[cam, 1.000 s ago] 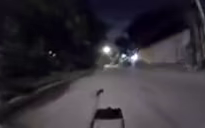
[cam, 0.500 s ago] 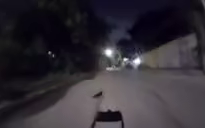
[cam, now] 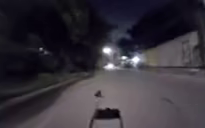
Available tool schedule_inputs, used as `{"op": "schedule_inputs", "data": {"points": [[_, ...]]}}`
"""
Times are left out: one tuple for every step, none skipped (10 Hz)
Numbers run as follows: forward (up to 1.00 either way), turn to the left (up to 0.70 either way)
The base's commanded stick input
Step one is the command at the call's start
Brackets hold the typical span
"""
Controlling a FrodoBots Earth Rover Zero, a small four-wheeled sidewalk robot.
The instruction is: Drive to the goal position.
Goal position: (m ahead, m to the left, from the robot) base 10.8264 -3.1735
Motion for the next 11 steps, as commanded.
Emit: {"op": "schedule_inputs", "data": {"points": [[0.70, 0.00], [0.70, 0.00], [0.70, 0.00], [0.70, 0.00], [0.70, 0.00], [0.70, 0.00], [0.70, 0.00], [0.70, 0.00], [0.70, 0.00], [0.70, 0.00], [0.70, 0.00]]}}
